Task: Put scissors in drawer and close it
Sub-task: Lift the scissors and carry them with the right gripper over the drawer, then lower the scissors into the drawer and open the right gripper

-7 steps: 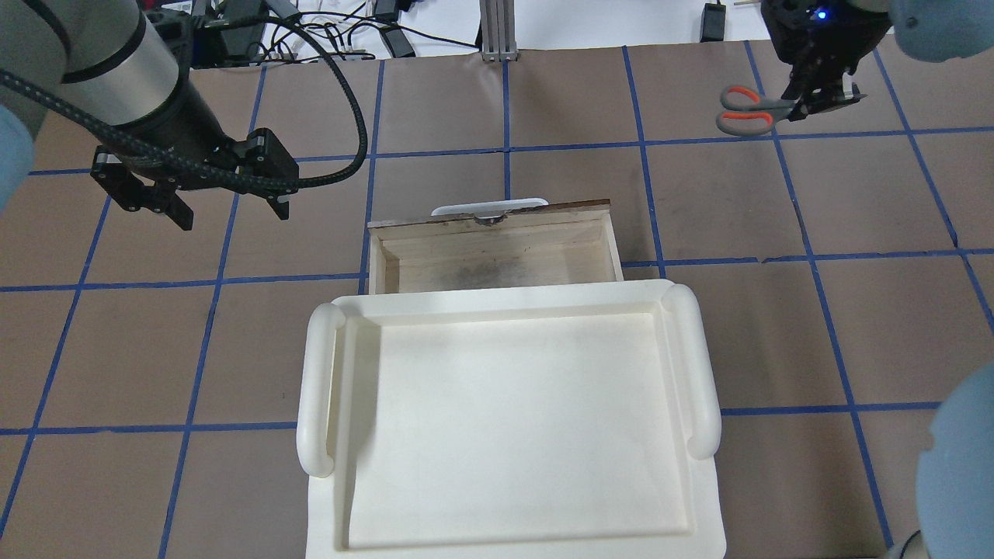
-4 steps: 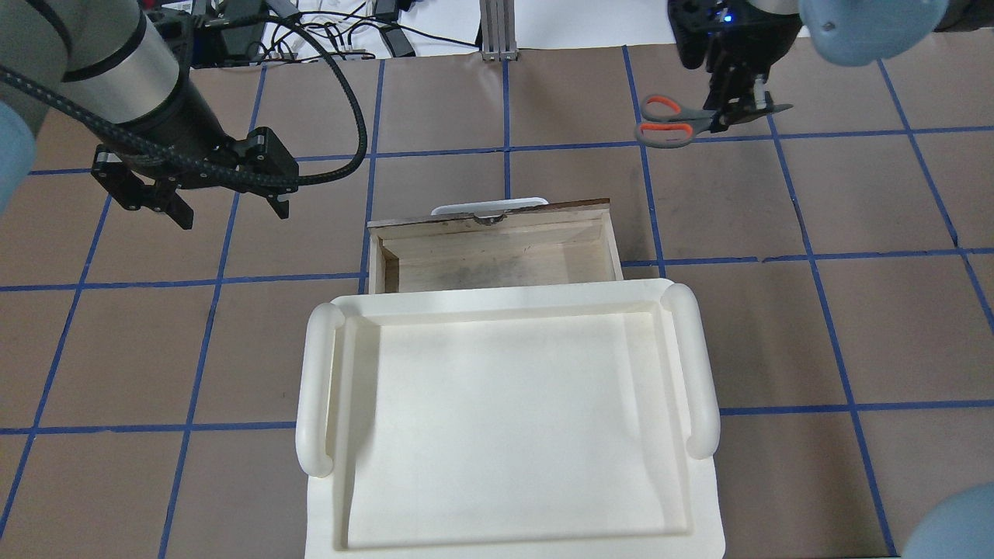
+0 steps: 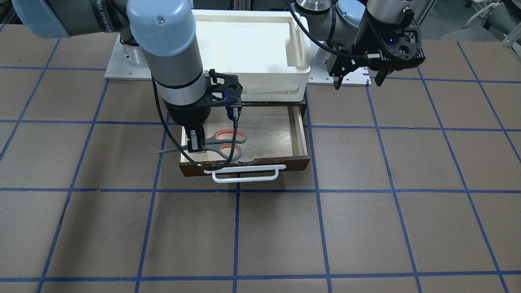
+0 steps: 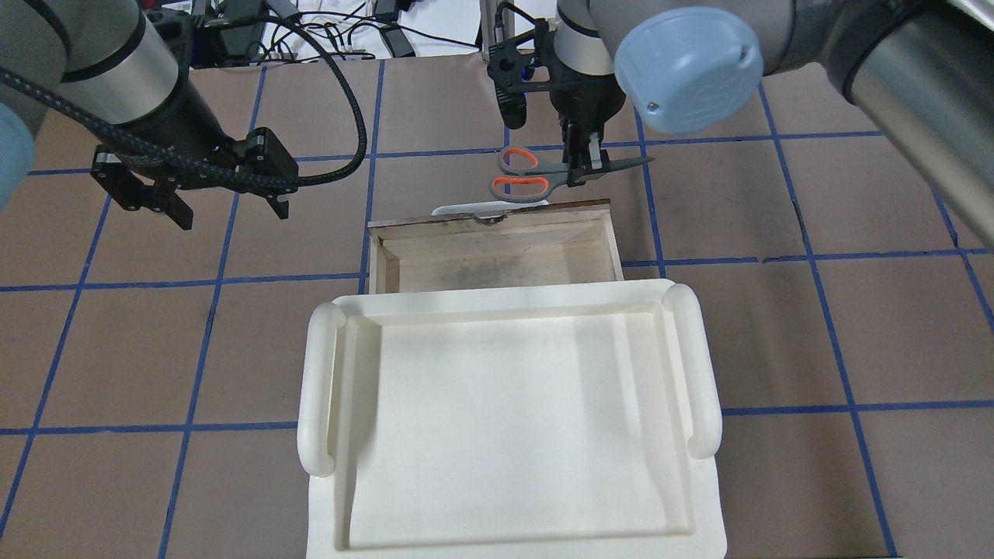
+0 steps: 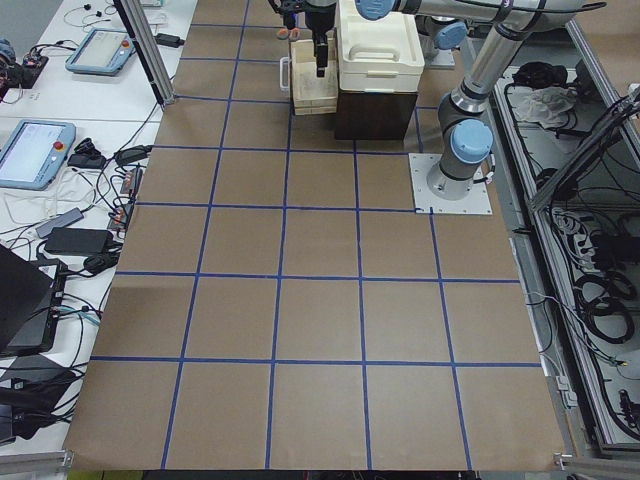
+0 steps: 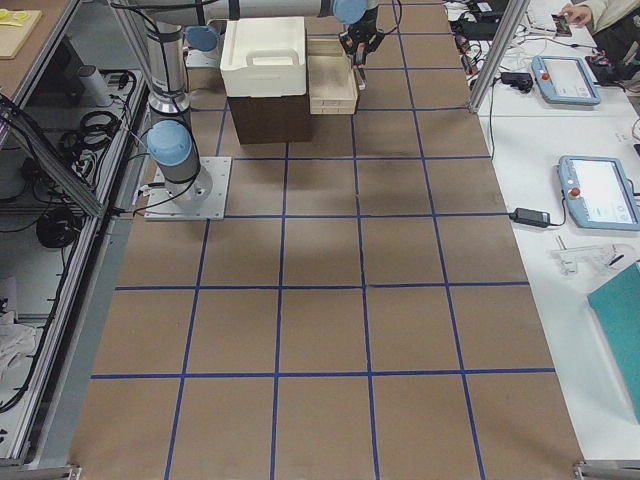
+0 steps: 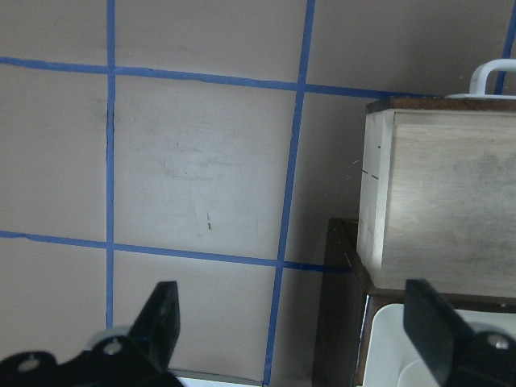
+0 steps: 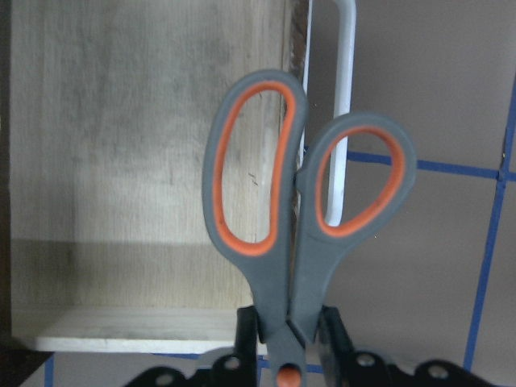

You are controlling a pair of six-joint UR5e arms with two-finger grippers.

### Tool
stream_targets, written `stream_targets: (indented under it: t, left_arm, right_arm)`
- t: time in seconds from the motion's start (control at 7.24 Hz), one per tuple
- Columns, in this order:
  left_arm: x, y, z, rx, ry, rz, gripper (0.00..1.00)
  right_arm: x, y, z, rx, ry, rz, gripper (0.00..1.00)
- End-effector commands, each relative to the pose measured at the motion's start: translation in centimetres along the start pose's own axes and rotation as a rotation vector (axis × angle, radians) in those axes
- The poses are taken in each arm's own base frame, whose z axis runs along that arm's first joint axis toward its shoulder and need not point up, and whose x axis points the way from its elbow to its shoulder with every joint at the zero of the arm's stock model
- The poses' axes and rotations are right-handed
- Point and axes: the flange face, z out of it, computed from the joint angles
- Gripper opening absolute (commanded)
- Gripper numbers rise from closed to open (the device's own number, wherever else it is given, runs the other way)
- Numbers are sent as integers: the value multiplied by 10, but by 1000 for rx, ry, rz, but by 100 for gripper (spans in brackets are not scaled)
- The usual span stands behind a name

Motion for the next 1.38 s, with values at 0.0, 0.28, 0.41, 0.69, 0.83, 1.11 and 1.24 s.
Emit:
stream_targets:
  t: [0.0, 0.28, 0.41, 0.69, 0.83, 1.11, 1.24]
  left_arm:
    - [0, -1, 0, 1, 0, 0, 100]
    - [0, -1, 0, 4, 0, 0, 100]
    - [0, -1, 0, 2, 0, 0, 100]
    - [0, -1, 0, 2, 0, 0, 100]
    - [0, -1, 0, 1, 0, 0, 100]
    - [0, -1, 0, 1, 0, 0, 100]
    - [0, -1, 0, 2, 0, 0, 100]
  right_arm:
    - [-13, -39, 19, -4, -28, 9, 0]
    - [-23, -61, 37, -13, -53, 14, 0]
    - [-25, -65, 48, -16, -69, 9, 0]
    - [-27, -65, 63, -22, -83, 50, 0]
    - [-29, -65, 67, -24, -92, 54, 0]
    - [-39, -76, 73, -29, -104, 48, 0]
    - [-45, -89, 75, -35, -106, 59, 0]
